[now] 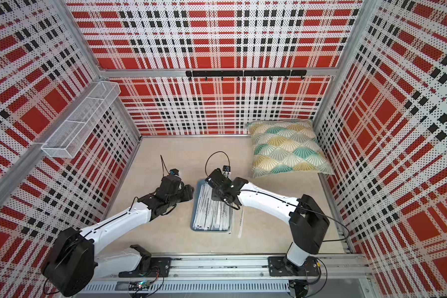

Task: Put the straws into the storage box
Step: Place the straw in the storage box, then pick up the straw from the center of the board.

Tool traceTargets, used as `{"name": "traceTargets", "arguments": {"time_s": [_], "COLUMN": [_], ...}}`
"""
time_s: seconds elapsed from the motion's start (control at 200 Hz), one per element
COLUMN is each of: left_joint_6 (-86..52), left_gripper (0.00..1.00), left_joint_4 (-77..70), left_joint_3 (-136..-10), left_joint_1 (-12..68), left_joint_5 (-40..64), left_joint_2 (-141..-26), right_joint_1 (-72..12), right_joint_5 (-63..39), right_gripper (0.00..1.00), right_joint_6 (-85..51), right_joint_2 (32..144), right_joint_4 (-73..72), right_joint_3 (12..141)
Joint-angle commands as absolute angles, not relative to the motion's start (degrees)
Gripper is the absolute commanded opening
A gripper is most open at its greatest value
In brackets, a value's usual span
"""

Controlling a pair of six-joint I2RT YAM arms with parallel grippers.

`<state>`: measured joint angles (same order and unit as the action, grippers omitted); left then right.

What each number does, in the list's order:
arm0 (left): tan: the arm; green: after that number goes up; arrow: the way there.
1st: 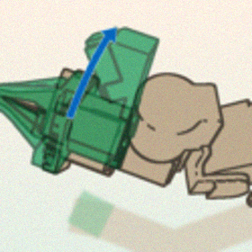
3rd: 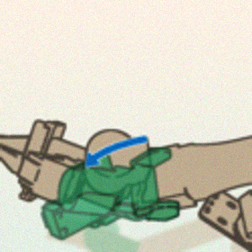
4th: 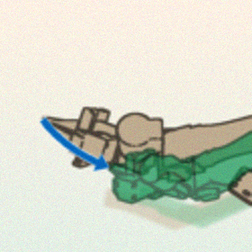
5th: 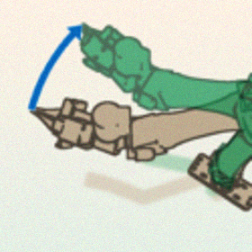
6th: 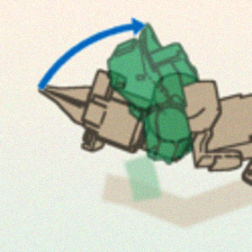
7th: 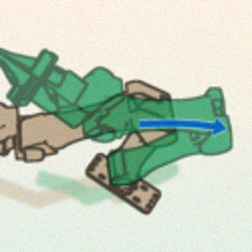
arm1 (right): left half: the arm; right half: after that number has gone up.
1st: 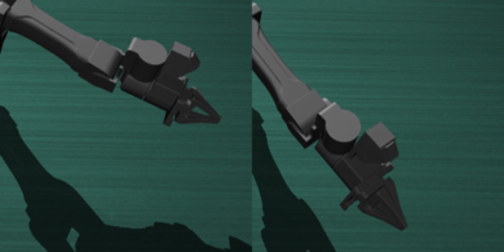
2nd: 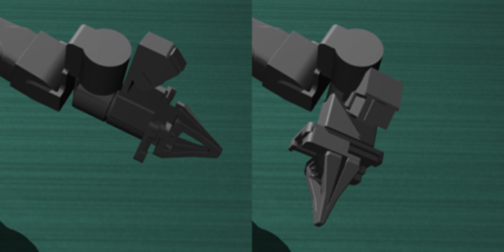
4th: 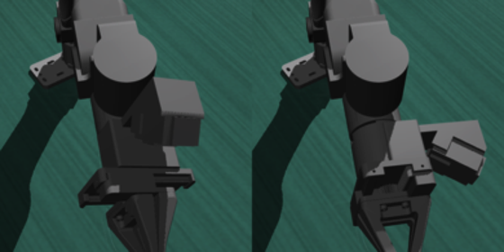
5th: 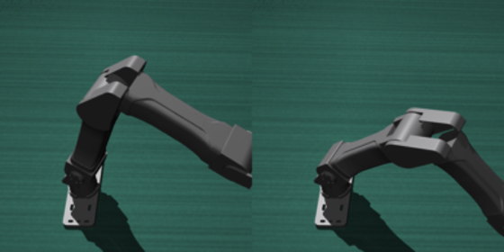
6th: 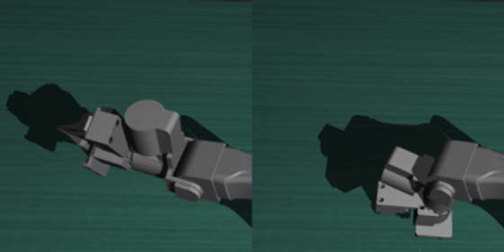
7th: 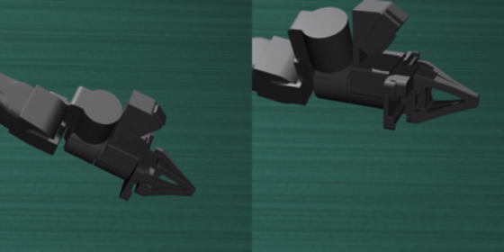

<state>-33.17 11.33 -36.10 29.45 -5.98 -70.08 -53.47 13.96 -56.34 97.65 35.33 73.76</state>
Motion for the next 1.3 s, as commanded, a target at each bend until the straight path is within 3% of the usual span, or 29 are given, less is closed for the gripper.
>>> {"name": "traceTargets", "arguments": {"time_s": [0.0,0.245,0.471,0.606,0.792,1.042,1.293], "left_joint_6": [-33.49,-33.66,-33.85,-31.88,-28.63,-29.53,-30.93], "left_gripper": [0.57,0.57,0.57,0.61,0.7,0.69,0.67], "left_joint_4": [10.05,8.29,11.32,14.06,13.74,13.32,12.31], "left_joint_3": [-35.0,-34.88,-36.29,-37.67,-39.64,-42.01,-40.42], "left_joint_1": [31.01,32.04,30.8,29.26,35.16,43.21,42.64], "left_joint_5": [-5.18,-4.3,-5.77,-6.55,-3.58,-11.97,-12.62], "left_joint_2": [-69.96,-70.99,-70.71,-68.38,-70.02,-75.37,-73.63], "right_joint_1": [-53.26,-53.35,-53.35,-51.67,-47.07,-46.85,-46.85], "right_joint_5": [13.06,12.2,12.49,15.0,12.96,12.2,13.16], "right_gripper": [0.13,0.14,0.33,0.29,0.29,0.34,0.25], "right_joint_6": [-57.08,-56.71,-56.29,-57.51,-58.38,-57.85,-57.92], "right_joint_2": [104.32,111.36,106.29,97.01,87.99,91.29,94.59], "right_joint_4": [32.94,31.72,36.82,40.7,38.87,35.11,32.71], "right_joint_3": [74.94,77.34,78.16,70.1,54.41,51.99,49.77]}}
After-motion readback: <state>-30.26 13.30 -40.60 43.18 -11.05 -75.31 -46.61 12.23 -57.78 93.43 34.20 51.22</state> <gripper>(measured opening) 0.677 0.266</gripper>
